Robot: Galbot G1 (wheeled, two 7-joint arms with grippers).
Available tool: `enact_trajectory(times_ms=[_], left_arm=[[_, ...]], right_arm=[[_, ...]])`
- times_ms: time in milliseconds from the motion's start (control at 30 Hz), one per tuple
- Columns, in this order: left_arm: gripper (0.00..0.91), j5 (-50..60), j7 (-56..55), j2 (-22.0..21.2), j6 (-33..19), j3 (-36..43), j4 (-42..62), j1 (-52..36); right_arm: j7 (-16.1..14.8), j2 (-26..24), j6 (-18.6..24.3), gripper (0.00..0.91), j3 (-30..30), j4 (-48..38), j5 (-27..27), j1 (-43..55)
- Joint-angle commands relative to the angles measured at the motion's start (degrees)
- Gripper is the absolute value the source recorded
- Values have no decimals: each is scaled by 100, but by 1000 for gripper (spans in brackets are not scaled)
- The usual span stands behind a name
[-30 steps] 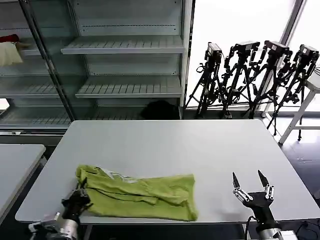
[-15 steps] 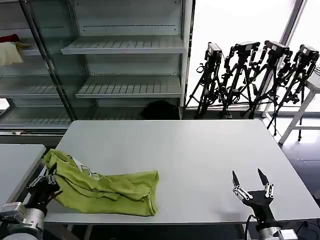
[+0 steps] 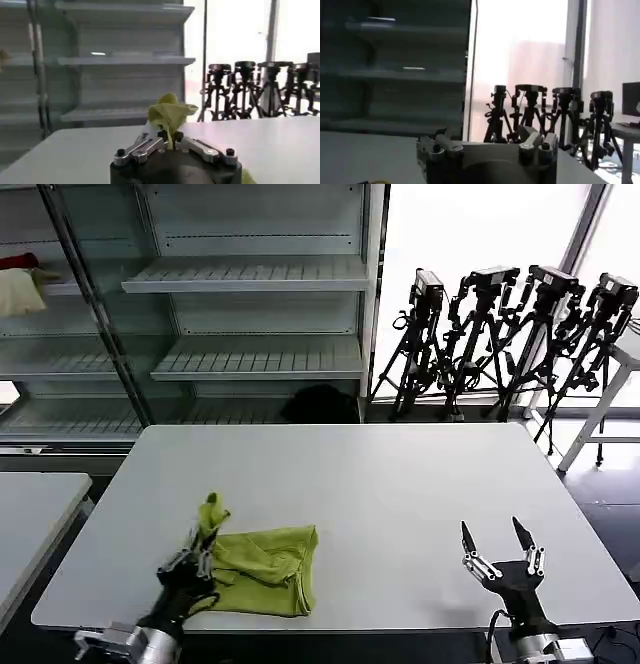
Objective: Fold and organize the clothes.
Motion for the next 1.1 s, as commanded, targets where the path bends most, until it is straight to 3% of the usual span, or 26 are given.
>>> enact_trajectory(times_ms=[33,367,833,867,900,933,1100], left_arm=[[10,746,202,-164,-101,1194,203,-342],[10,936,102,-508,100,1499,933,-883],[20,990,-22,-622,267,1561,1364,-1221],[50,996,-15,-616,270,1573,1358,-1201],[161,1027,-22,-607,273,1586,1353,-1165],[907,1060,-33,-606,281,1600,1353,-1159],[907,1409,-79,-628,265,1662,1442,-1268]], right_arm=[[-4,7,-8,907,-33,13,-13,27],[-8,62,-8,907,-77,0,-116,51],[-1,108,2,907,-112,-15,-122,49],[-2,108,5,907,-109,-16,-123,46],[2,106,7,907,-107,-17,-123,44],[2,103,9,907,-103,-23,-121,43],[-9,119,10,907,-138,-38,-137,79]])
